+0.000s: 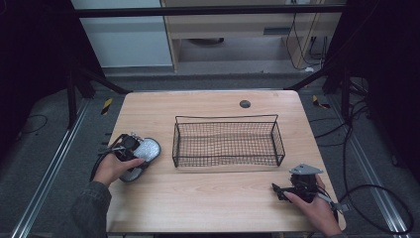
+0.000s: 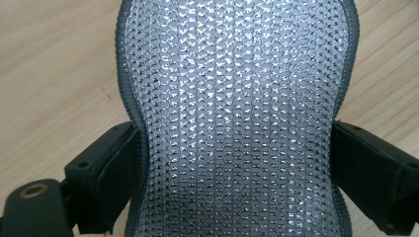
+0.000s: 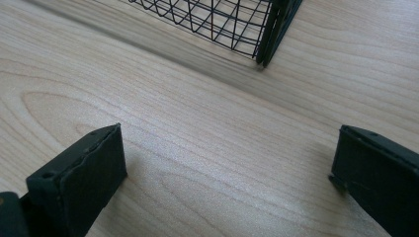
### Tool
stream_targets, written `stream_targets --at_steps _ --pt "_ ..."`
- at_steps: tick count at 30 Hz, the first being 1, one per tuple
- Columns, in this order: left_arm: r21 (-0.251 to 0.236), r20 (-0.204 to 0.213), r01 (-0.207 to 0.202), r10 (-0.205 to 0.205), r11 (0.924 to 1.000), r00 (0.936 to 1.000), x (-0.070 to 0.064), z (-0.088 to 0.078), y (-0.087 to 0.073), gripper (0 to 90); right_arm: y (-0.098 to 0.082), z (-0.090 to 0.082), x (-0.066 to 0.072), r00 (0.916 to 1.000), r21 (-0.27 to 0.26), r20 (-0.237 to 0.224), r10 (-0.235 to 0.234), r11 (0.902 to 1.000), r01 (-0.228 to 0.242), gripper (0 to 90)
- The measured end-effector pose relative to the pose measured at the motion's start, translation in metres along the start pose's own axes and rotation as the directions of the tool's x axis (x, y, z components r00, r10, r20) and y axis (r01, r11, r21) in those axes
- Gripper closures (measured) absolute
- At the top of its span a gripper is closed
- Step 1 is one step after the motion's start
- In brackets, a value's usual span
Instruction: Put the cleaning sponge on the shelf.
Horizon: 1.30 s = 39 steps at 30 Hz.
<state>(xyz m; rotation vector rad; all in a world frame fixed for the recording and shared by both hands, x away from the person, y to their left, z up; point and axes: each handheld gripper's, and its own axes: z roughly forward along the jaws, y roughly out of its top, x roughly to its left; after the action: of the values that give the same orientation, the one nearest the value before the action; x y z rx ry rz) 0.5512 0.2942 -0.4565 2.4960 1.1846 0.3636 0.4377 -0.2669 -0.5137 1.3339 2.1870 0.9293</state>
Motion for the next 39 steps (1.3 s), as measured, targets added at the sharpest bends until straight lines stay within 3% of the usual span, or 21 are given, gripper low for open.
stream_targets --at_steps 4,13,21,22,29,34,35,37,39 --pt "-0.070 -0.036 -0.038 0.036 0.9968 0.9987 -0.007 -0.017 0.000 10.0 0.000 0.000 0.000 1.0000 0.000 -0.001 0.001 1.0000 -0.001 0.4" --pt "-0.130 -0.053 -0.080 0.074 0.9883 0.9959 -0.015 -0.033 -0.001 10.8 0.000 0.000 0.000 1.0000 0.000 0.000 0.000 1.0000 0.000 0.4" --pt "-0.182 -0.080 -0.129 0.116 0.9747 0.9900 -0.025 -0.050 0.006 11.2 0.000 0.000 0.000 1.0000 0.000 -0.001 0.001 1.0000 -0.001 0.4" --pt "-0.193 -0.092 -0.146 0.130 0.9702 0.9872 -0.028 -0.056 0.009 11.3 0.000 0.000 0.000 1.0000 0.001 -0.001 0.001 1.0000 -0.001 0.4" --pt "-0.212 -0.113 -0.195 0.174 0.9576 0.9782 -0.036 -0.070 0.021 12.0 0.000 0.000 0.000 1.0000 0.001 -0.001 0.001 1.0000 -0.001 0.4" --pt "-0.214 -0.133 -0.241 0.216 0.9466 0.9672 -0.042 -0.081 0.034 12.6 0.000 0.000 0.000 1.0000 0.001 -0.001 0.001 1.0000 -0.001 0.4" --pt "-0.213 -0.139 -0.261 0.235 0.9415 0.9619 -0.046 -0.085 0.041 12.8 0.000 0.000 0.000 1.0000 0.001 -0.001 0.001 1.0000 -0.001 0.4" --pt "-0.211 -0.139 -0.269 0.243 0.9398 0.9599 -0.047 -0.087 0.043 12.9 0.000 0.000 0.000 1.0000 0.001 -0.001 0.002 1.0000 -0.002 0.4" --pt "-0.218 -0.146 -0.296 0.269 0.9299 0.9521 -0.052 -0.093 0.052 13.1 0.000 0.000 0.000 1.0000 0.001 -0.001 0.001 1.0000 -0.001 0.4"
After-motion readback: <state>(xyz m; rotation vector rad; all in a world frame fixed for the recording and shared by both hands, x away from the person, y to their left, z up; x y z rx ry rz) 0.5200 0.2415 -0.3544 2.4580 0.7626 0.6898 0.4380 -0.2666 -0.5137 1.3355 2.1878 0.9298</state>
